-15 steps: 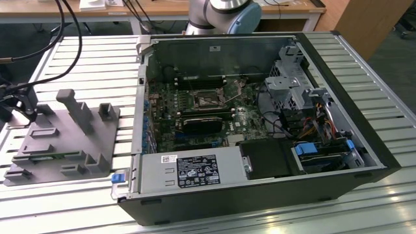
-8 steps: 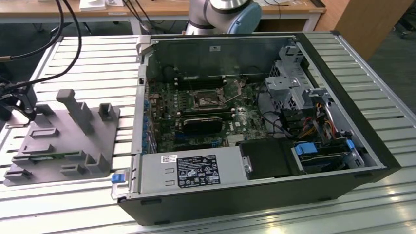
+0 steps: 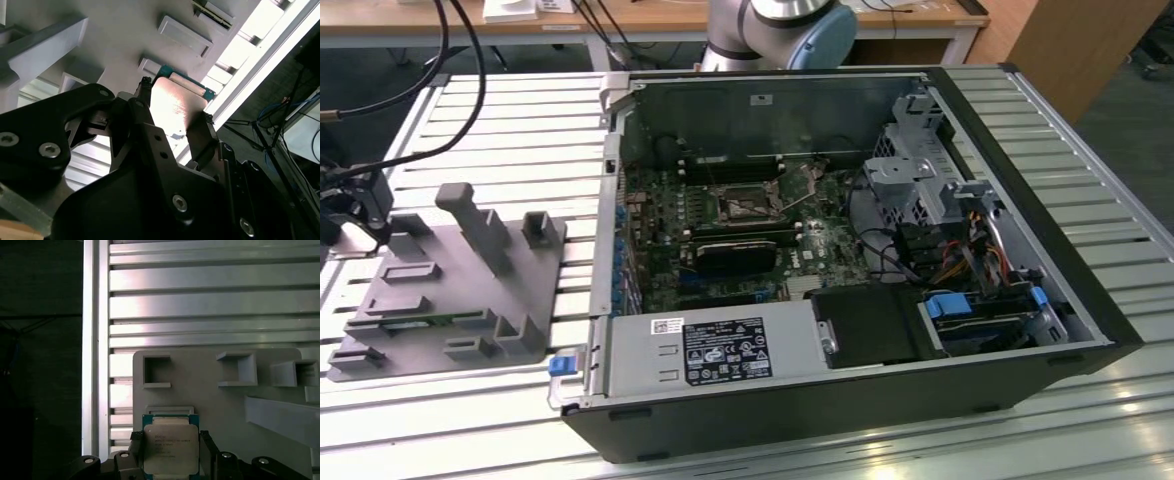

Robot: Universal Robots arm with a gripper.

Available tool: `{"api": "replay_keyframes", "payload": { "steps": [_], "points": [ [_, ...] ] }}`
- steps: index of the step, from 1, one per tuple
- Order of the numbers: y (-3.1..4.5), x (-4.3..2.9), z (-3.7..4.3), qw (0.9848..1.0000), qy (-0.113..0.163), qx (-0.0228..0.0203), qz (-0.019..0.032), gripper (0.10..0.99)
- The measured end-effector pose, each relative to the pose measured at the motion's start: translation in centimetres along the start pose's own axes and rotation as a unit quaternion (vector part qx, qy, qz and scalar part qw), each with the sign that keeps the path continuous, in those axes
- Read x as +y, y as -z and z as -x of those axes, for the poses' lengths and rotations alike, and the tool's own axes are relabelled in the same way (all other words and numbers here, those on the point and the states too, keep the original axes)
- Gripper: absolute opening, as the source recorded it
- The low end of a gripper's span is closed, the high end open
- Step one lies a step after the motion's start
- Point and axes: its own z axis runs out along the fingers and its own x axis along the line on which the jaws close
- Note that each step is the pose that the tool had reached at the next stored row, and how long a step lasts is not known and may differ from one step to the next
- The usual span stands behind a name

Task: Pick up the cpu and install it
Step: 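Pick up the cpu and move it towards the insertion slot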

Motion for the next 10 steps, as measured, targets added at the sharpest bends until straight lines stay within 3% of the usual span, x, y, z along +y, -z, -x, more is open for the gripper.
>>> {"api": "replay_keyframes", "payload": {
  "steps": [10],
  "points": [
    [0.56,0.06,-0.02,1.0000,0.000,0.0001,0.0019,0.537]
  ]
}}
